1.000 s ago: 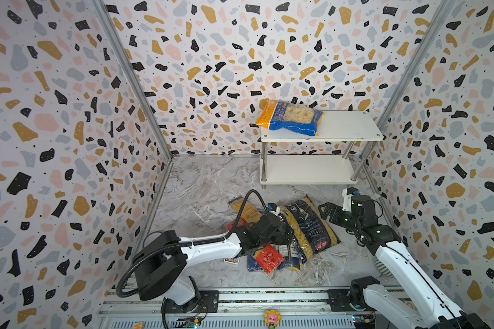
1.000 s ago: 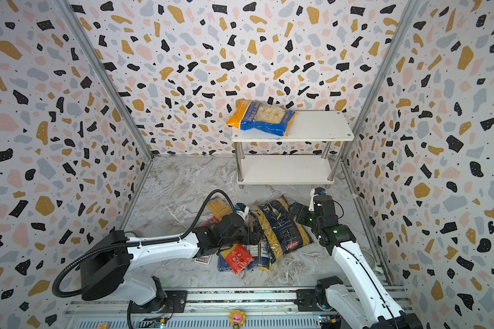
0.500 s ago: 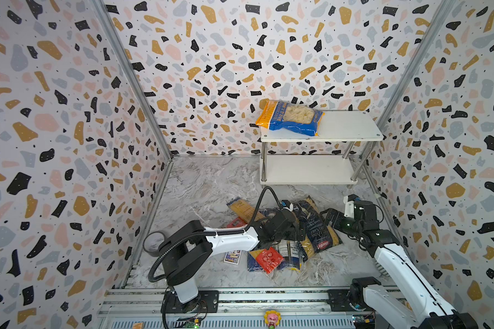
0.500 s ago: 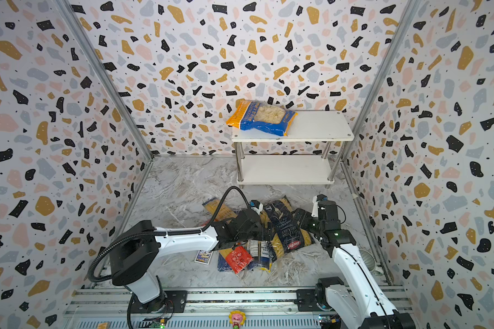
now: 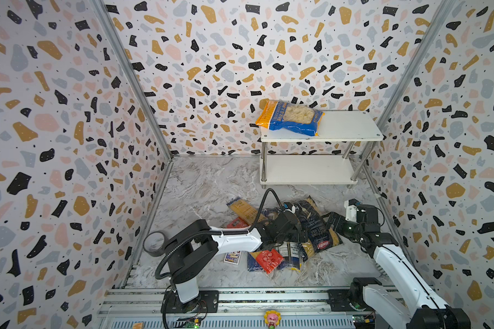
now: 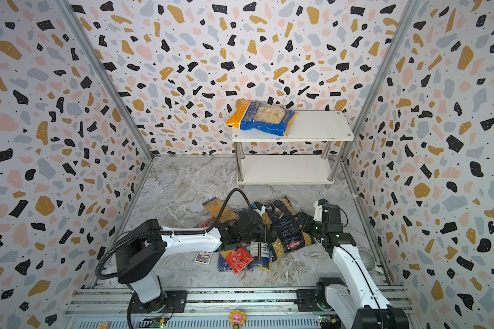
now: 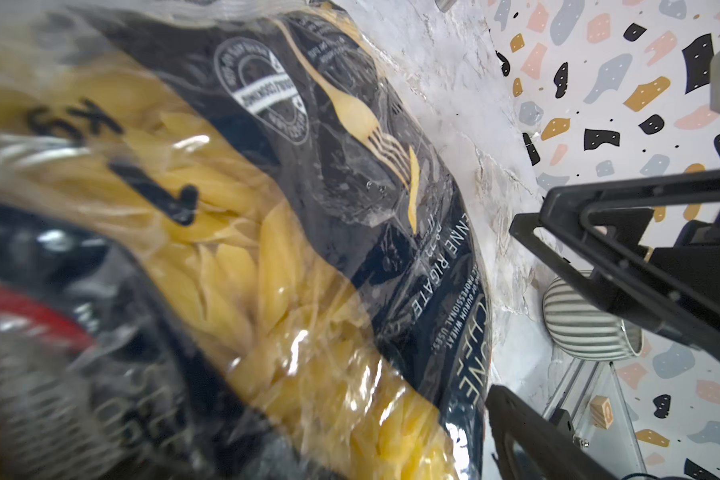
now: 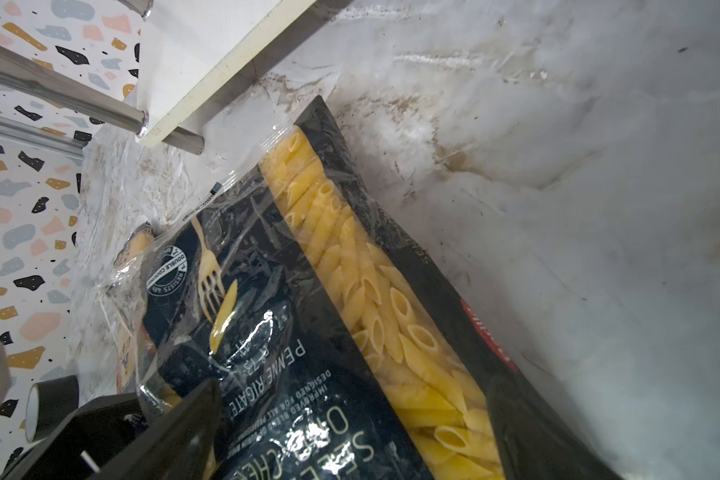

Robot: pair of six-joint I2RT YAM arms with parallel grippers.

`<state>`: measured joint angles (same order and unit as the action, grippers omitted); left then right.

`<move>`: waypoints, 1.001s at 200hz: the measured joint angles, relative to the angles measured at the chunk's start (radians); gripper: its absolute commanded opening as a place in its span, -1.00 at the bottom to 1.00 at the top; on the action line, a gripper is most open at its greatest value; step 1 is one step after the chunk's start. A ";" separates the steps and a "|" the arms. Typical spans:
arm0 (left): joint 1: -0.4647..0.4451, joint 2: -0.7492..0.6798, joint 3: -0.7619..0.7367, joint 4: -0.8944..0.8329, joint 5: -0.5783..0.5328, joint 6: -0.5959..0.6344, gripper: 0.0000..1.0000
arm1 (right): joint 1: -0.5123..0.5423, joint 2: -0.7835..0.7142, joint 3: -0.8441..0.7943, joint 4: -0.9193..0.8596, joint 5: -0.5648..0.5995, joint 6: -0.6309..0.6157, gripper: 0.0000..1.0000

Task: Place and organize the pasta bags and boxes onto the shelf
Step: 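Reach both grippers down to the dark penne rigate bag on the pile, then close the right gripper on the penne bag while the left gripper presses its side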

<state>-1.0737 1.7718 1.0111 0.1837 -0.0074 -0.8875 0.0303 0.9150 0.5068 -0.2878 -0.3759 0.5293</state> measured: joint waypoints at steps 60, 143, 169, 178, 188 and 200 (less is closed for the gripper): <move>-0.001 0.056 0.050 0.020 0.005 -0.018 0.99 | -0.022 0.085 -0.003 0.027 -0.034 -0.014 1.00; -0.001 0.071 0.053 0.049 0.016 -0.018 0.99 | -0.054 0.212 -0.033 0.135 -0.117 -0.026 1.00; -0.001 0.079 0.053 0.066 0.021 -0.018 0.99 | -0.047 0.235 -0.037 0.163 -0.145 -0.023 0.99; -0.001 0.082 0.053 0.073 0.024 -0.018 0.99 | -0.032 0.235 -0.037 0.170 -0.145 -0.019 0.99; -0.001 0.086 0.053 0.084 0.025 -0.018 0.99 | -0.007 0.235 -0.037 0.177 -0.143 -0.013 0.99; -0.001 0.091 0.053 0.092 0.026 -0.018 0.99 | 0.031 0.236 -0.037 0.186 -0.129 -0.004 0.99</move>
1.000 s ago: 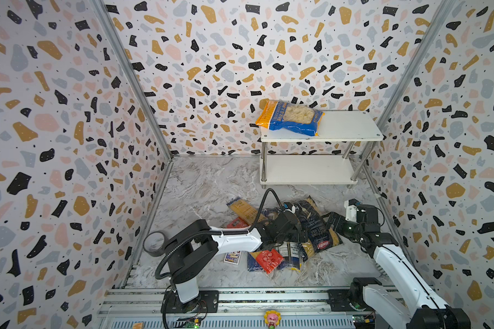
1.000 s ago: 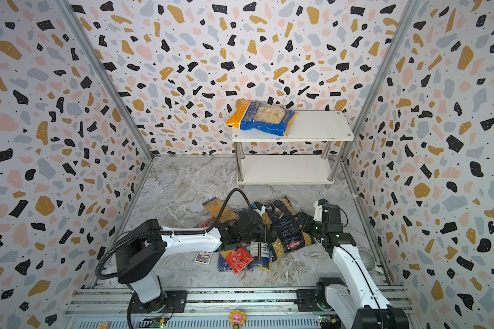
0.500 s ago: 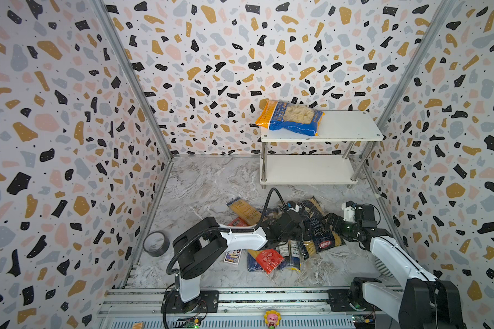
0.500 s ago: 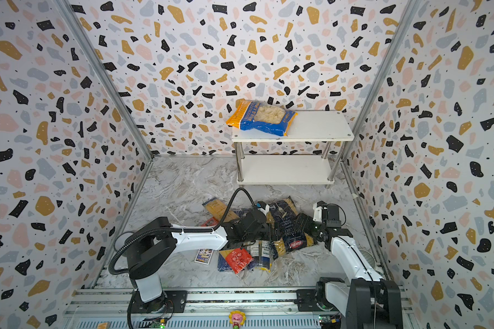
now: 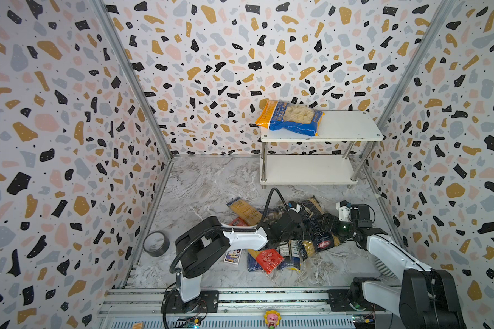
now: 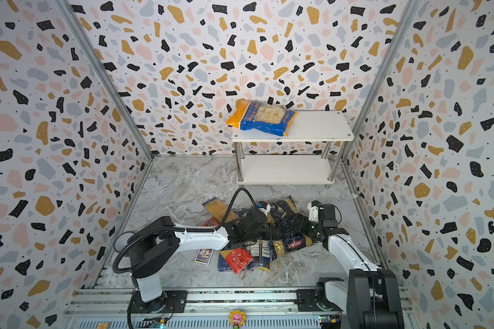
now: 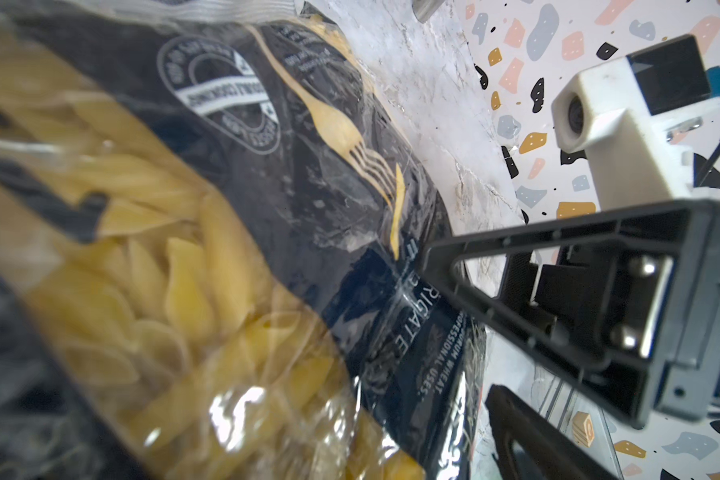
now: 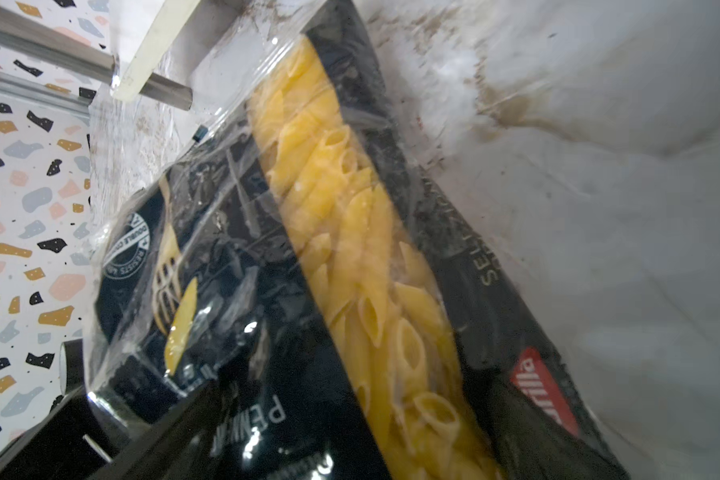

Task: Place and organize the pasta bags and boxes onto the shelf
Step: 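Close the right gripper on the penne bag while the left gripper presses its side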

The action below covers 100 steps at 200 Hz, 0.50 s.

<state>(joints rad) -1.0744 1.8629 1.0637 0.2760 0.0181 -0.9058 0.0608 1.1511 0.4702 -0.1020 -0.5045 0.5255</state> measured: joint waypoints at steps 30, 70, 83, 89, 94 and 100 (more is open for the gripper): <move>0.000 0.010 0.000 0.021 0.002 0.005 0.99 | 0.047 0.010 0.002 0.023 0.023 0.036 0.99; 0.001 0.029 0.000 0.052 0.005 -0.001 0.48 | 0.054 0.011 0.002 0.027 0.023 0.052 0.99; 0.003 0.047 -0.001 0.070 0.010 -0.003 0.26 | 0.057 0.007 0.002 0.023 0.023 0.048 0.99; 0.004 0.053 -0.001 0.077 0.014 -0.007 0.17 | 0.058 0.004 0.002 0.018 0.023 0.046 0.99; 0.004 0.056 -0.002 0.081 0.019 -0.008 0.04 | 0.058 0.002 0.002 0.015 0.022 0.045 0.99; 0.004 0.059 -0.003 0.088 0.023 -0.011 -0.05 | 0.057 -0.003 0.002 0.009 0.022 0.042 0.99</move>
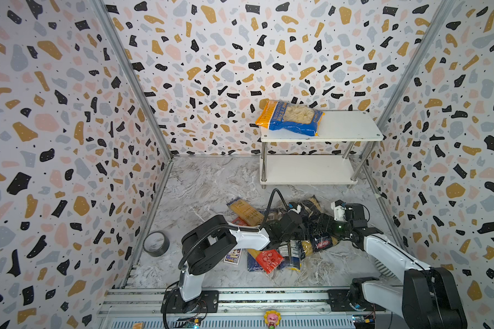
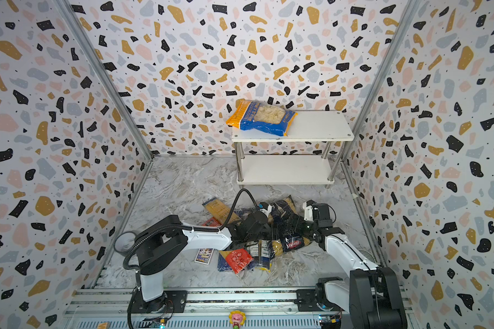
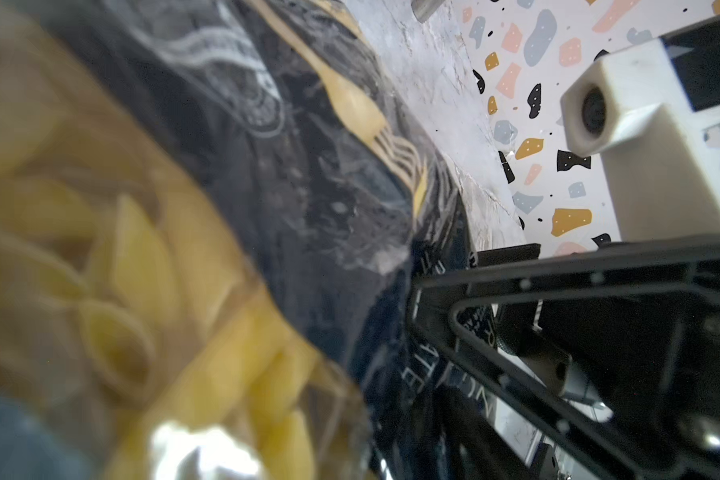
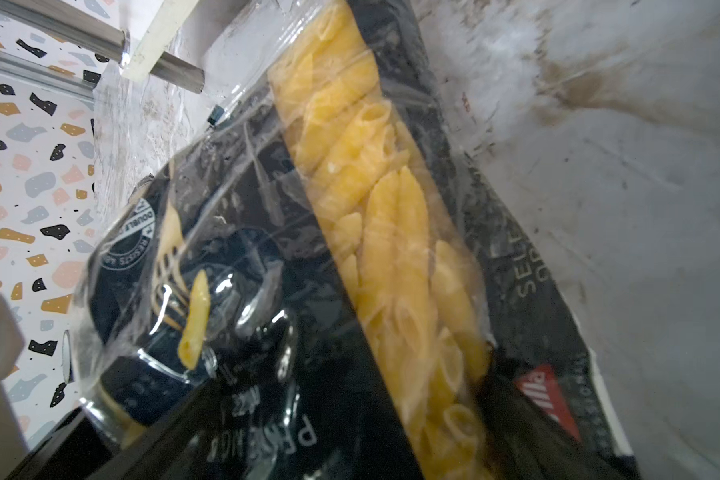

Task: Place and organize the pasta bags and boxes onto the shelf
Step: 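Close the right gripper on the penne bag while the left gripper presses its side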

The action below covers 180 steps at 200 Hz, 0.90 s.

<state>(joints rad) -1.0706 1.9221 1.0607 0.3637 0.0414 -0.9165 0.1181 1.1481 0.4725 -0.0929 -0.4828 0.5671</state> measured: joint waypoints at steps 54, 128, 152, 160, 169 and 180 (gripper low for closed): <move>0.000 0.004 -0.011 0.026 0.031 -0.010 -0.14 | -0.015 -0.055 0.011 -0.079 -0.008 -0.016 1.00; 0.024 -0.114 -0.027 -0.114 0.079 0.104 -0.56 | -0.036 -0.103 0.045 -0.160 -0.081 -0.085 0.98; 0.057 -0.196 -0.052 -0.186 0.119 0.153 -0.56 | -0.036 -0.156 0.045 -0.158 -0.111 -0.099 0.98; 0.071 -0.221 -0.063 -0.198 0.133 0.166 -0.56 | -0.037 -0.171 0.045 -0.153 -0.124 -0.101 0.98; 0.088 -0.247 -0.077 -0.208 0.147 0.179 -0.56 | -0.039 -0.180 0.045 -0.143 -0.142 -0.101 0.98; 0.107 -0.274 -0.091 -0.217 0.163 0.192 -0.56 | -0.039 -0.182 0.045 -0.128 -0.172 -0.101 0.98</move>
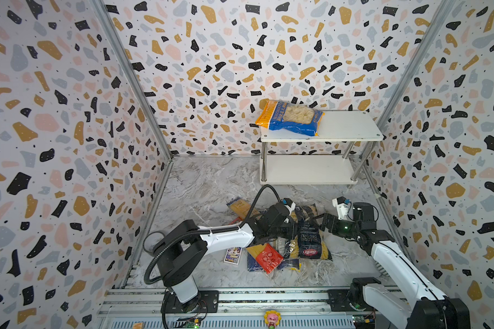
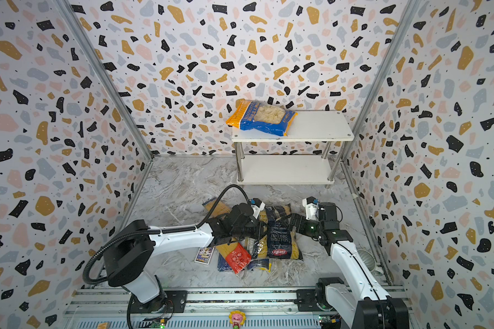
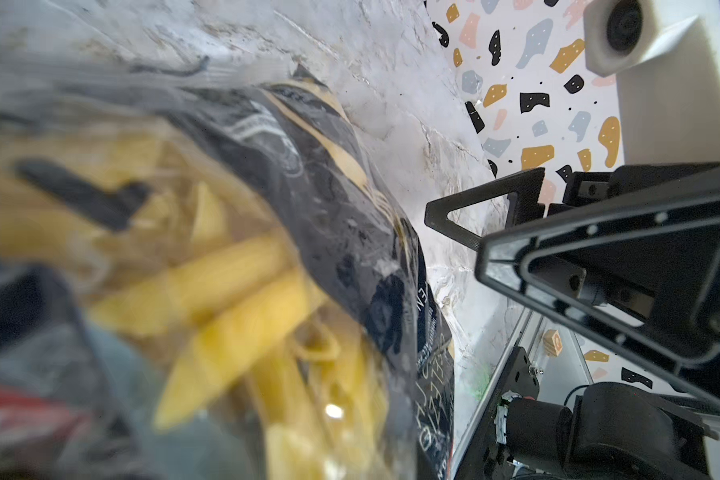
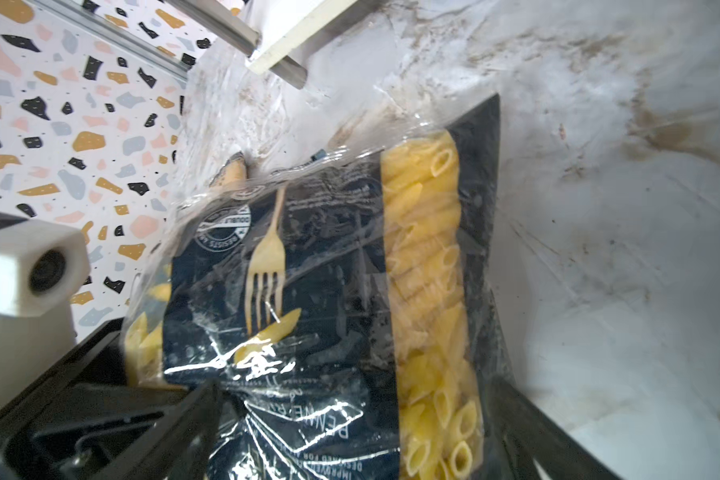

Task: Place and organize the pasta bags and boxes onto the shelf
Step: 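Close the right gripper on the penne bag while the left gripper presses its side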

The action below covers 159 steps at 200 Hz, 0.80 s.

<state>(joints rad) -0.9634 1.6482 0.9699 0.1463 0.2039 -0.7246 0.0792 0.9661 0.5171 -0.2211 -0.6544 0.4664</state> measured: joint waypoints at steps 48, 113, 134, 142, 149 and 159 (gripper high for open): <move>0.070 -0.083 -0.050 -0.022 0.051 0.043 -0.60 | -0.001 0.019 -0.034 0.066 -0.111 0.019 0.98; 0.139 -0.156 -0.121 -0.023 0.085 0.076 -0.63 | 0.009 0.056 -0.129 0.138 -0.169 0.068 0.98; 0.150 -0.160 -0.140 -0.005 0.093 0.081 -0.63 | 0.030 0.077 -0.146 0.174 -0.185 0.088 0.98; 0.152 -0.160 -0.150 0.006 0.097 0.082 -0.62 | 0.041 0.089 -0.146 0.190 -0.191 0.093 0.98; 0.156 -0.160 -0.155 0.015 0.102 0.082 -0.62 | 0.052 0.103 -0.147 0.212 -0.197 0.100 0.98; 0.160 -0.160 -0.164 0.027 0.107 0.082 -0.63 | 0.064 0.122 -0.149 0.242 -0.205 0.111 0.98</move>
<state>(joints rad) -0.8036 1.4883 0.8055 0.1738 0.3107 -0.6430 0.1429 1.0885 0.3683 0.0208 -0.8597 0.5770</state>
